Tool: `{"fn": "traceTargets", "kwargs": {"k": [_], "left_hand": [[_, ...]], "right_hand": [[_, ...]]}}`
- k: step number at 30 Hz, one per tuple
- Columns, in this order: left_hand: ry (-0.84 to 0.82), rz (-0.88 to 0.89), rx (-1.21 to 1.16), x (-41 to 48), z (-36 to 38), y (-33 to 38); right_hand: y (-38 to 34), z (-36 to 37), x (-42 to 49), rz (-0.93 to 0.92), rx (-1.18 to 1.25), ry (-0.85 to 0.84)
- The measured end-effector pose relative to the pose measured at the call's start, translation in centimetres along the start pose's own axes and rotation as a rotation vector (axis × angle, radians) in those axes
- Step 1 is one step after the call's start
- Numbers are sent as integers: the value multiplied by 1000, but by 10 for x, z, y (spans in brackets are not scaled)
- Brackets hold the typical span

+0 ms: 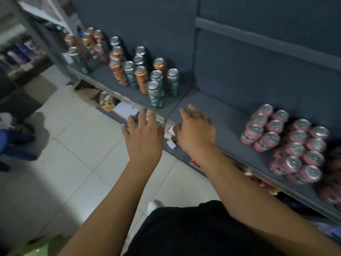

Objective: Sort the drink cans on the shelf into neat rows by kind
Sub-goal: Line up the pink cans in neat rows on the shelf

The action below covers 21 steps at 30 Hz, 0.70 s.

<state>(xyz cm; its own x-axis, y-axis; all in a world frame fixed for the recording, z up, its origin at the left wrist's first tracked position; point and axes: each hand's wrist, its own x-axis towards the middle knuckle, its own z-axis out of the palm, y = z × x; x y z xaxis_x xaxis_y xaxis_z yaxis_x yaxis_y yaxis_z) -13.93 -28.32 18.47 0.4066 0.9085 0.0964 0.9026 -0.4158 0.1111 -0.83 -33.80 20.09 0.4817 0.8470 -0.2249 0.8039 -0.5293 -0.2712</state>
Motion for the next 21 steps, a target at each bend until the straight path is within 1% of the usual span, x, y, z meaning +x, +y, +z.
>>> {"fn": "traceTargets", "kwargs": {"k": [3, 6, 9, 12, 16, 21], "left_hand": [[43, -40, 7, 4, -6, -68], [11, -99, 10, 11, -10, -123], [-5, -144, 5, 17, -13, -164], [-19, -191, -23, 27, -10, -194], [-34, -237, -46, 48, -4, -218], [-49, -252, -27, 101, 4, -238]], "right_hand": [[-68, 19, 7, -73, -6, -10], [-123, 32, 17, -126, -33, 8], [-166, 41, 29, -164, -46, 13], [-198, 48, 45, -206, -66, 18], [-223, 54, 71, -222, -88, -7], [-247, 58, 129, -245, -79, -12]]}}
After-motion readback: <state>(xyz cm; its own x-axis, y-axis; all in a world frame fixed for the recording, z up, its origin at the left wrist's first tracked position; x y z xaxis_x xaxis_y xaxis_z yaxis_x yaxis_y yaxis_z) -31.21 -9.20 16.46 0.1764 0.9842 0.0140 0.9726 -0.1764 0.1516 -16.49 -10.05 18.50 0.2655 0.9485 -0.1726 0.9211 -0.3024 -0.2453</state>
